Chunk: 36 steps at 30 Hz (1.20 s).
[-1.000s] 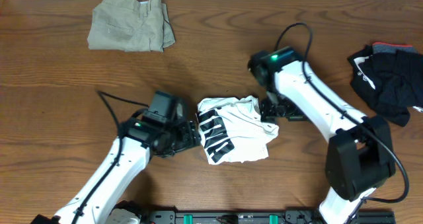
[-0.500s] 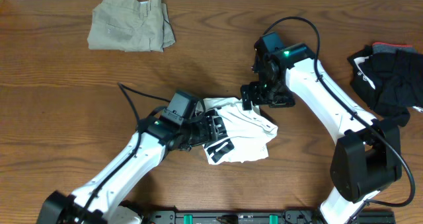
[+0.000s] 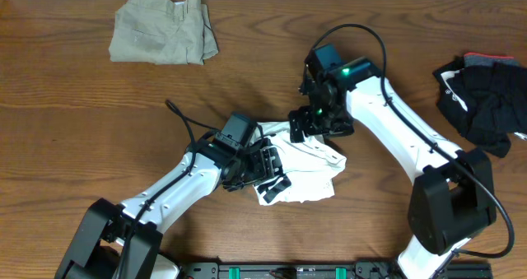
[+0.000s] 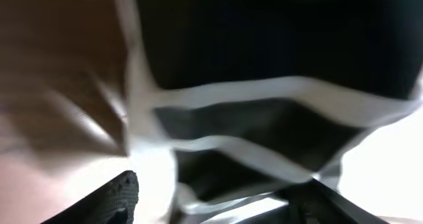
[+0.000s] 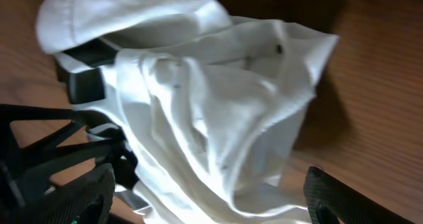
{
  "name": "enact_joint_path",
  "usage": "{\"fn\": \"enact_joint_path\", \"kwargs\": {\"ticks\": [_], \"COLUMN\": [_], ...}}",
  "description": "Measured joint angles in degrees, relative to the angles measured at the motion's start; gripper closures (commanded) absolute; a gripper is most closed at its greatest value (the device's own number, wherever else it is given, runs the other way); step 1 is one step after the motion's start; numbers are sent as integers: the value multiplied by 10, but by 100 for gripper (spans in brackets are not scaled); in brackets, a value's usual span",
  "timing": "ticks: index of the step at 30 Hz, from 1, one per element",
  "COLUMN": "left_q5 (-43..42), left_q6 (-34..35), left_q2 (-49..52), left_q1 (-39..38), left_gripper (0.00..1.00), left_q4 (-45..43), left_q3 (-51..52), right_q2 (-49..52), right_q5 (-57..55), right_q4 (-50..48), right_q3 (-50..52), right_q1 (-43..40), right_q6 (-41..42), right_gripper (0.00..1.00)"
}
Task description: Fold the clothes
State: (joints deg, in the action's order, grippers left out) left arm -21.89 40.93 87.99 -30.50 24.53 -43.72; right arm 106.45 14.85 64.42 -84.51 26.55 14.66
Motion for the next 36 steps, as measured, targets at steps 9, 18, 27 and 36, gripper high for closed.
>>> {"fn": "enact_joint_path", "kwargs": {"ticks": [9, 18, 27, 36], "left_q5": [45, 78, 98, 62], "left_q6": [22, 26, 10, -22], "left_q2": [0, 0, 0, -80], "left_q1": [15, 54, 97, 96], "left_gripper": [26, 27, 34, 33], "left_q4": [72, 122, 149, 137], "left_q3": [-1, -1, -1, -8], "right_q2": [0, 0, 0, 0], "right_q5": [6, -1, -36, -61], "right_q4": [-76, -101, -104, -105], "right_q3": [57, 75, 75, 75], "right_q1": [26, 26, 3, -21], "right_q6": [23, 38, 53, 60], "right_gripper": [13, 14, 15, 24]}}
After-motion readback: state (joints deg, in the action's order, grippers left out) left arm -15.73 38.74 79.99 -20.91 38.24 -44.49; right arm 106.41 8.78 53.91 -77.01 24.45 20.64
